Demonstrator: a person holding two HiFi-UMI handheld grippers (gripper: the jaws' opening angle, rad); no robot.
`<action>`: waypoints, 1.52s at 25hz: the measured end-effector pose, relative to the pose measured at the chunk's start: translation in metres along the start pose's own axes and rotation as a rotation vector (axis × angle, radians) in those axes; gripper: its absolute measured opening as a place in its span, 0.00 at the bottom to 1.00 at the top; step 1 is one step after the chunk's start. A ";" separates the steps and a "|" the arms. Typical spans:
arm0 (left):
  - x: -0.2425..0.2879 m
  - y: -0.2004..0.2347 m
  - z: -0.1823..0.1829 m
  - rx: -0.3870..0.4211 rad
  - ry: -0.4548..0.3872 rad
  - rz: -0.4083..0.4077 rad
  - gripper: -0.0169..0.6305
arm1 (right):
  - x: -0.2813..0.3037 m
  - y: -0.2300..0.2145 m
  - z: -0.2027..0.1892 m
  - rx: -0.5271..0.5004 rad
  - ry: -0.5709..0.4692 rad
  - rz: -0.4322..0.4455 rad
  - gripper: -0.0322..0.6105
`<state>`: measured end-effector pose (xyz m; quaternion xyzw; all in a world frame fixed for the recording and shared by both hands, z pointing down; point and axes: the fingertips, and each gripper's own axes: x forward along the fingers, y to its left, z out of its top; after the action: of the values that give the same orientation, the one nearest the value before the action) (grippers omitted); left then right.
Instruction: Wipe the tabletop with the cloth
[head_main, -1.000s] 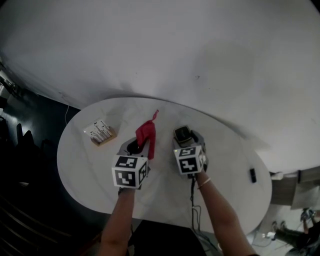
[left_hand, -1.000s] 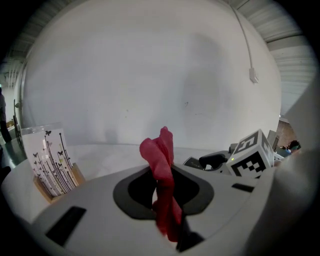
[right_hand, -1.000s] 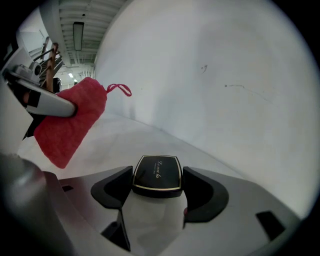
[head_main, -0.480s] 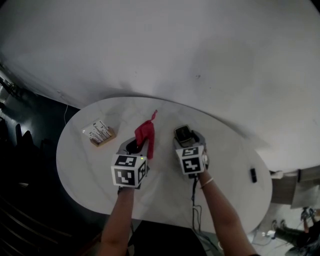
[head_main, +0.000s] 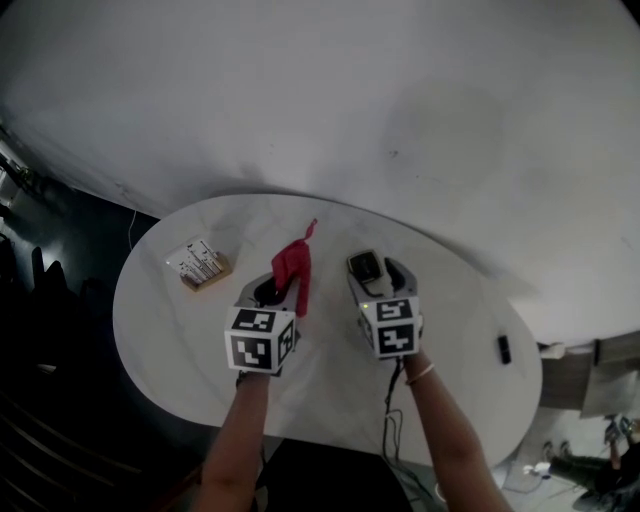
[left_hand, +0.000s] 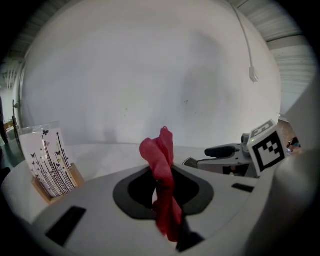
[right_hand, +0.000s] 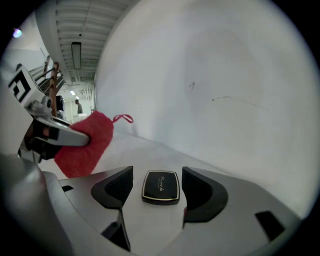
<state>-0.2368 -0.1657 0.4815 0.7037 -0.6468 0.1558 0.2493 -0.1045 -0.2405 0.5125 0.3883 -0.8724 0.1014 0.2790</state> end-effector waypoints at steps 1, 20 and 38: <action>0.000 -0.001 0.001 0.001 -0.002 -0.003 0.12 | -0.008 0.001 0.005 0.001 -0.023 0.013 0.52; -0.036 -0.041 0.017 0.077 -0.071 -0.019 0.12 | -0.153 0.014 0.046 0.157 -0.295 0.075 0.14; -0.091 -0.066 0.007 0.082 -0.156 -0.001 0.12 | -0.222 0.017 0.035 0.095 -0.391 0.026 0.05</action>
<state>-0.1829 -0.0911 0.4170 0.7236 -0.6570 0.1267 0.1692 -0.0110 -0.1050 0.3589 0.4021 -0.9091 0.0687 0.0845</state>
